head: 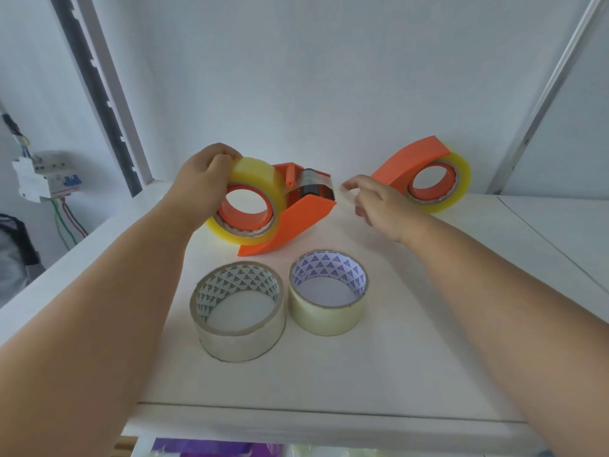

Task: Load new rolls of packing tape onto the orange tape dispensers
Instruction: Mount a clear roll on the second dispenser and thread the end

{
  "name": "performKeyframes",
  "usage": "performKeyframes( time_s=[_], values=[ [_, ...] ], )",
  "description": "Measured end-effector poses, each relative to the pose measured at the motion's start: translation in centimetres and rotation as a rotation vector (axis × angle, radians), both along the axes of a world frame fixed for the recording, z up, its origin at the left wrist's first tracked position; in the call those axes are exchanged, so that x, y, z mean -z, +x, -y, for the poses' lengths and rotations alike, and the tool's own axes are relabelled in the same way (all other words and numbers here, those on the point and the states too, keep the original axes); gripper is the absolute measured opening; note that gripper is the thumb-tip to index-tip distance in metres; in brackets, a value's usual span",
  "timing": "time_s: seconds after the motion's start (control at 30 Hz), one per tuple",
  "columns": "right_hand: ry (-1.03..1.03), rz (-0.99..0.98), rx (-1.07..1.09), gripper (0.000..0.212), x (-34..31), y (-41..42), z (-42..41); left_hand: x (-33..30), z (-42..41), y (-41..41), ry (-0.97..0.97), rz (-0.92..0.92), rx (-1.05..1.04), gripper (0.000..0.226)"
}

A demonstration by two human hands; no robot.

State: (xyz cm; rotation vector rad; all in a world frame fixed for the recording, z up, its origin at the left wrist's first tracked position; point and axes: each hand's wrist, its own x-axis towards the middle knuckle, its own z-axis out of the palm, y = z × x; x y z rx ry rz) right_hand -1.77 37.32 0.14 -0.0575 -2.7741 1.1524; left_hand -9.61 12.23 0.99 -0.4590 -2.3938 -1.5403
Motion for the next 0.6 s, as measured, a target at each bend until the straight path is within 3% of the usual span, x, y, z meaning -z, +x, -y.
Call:
performKeyframes(
  time_s=[0.3, 0.43, 0.6],
  values=[
    [0.069, -0.038, -0.067, 0.024, -1.0, -1.5, 2.9, 0.8, 0.0, -0.1, 0.203, 0.102, -0.057, 0.029],
    [0.102, -0.062, -0.06, 0.029, -1.8, -2.4, 4.0, 1.1, 0.0, -0.2, 0.267, 0.178, -0.022, 0.028],
    [-0.071, -0.089, -0.015, 0.025, -2.3, -3.1, 5.2, 1.4, -0.1, -0.4, 0.322, 0.278, 0.002, 0.044]
  ],
)
